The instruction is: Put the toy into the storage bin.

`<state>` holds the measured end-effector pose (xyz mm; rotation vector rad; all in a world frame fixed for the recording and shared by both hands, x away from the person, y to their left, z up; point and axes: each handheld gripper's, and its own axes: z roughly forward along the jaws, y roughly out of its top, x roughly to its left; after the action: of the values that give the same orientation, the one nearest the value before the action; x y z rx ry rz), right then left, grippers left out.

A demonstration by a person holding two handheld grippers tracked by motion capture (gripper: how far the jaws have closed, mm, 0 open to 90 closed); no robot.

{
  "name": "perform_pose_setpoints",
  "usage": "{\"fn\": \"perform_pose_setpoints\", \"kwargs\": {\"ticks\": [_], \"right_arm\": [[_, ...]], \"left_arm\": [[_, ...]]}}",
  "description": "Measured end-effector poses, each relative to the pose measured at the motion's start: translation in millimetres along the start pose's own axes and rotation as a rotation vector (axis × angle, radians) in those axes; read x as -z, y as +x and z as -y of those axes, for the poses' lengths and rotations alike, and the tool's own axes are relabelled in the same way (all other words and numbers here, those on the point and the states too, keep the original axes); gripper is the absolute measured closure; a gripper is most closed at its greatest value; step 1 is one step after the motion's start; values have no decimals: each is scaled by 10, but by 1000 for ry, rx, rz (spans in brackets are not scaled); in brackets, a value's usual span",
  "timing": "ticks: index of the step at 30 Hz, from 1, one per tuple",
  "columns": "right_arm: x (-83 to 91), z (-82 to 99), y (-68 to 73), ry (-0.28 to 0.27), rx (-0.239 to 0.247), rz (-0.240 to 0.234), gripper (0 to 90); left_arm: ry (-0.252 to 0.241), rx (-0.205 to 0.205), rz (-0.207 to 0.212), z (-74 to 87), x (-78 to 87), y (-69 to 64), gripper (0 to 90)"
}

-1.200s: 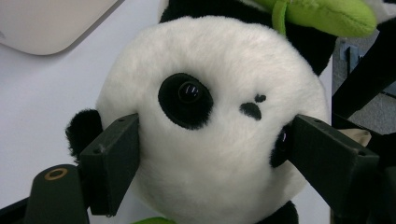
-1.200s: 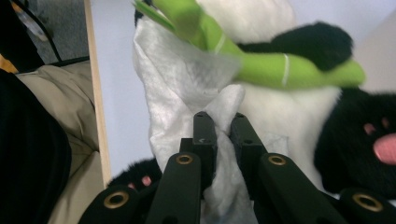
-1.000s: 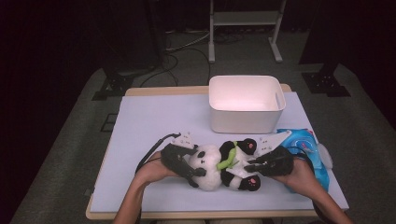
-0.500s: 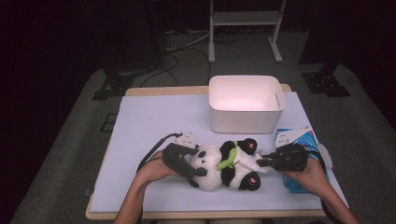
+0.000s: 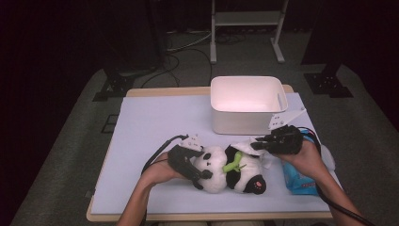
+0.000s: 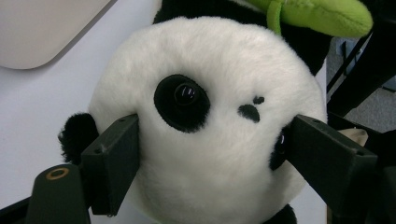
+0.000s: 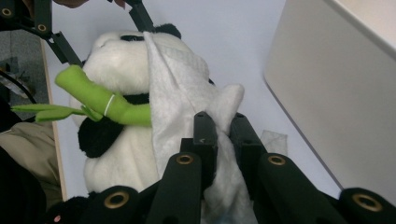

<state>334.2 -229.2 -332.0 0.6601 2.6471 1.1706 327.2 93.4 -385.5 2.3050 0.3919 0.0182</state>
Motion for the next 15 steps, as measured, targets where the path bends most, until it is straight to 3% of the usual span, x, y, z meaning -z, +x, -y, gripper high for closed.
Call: {"fn": "perform_pose_setpoints", "kwargs": {"ticks": [5,8,15], "right_arm": [[49,151,-29,-17,-31,-3,826],[72,348,-42,-14,-72,-10,826],[-1,532,37,22,-88,-28,826]], "left_arm": [[1,4,-2,6,3,10,192],[5,0,-5,1,4,11,191],[11,-7,-10,-8,3,-10,191]]}}
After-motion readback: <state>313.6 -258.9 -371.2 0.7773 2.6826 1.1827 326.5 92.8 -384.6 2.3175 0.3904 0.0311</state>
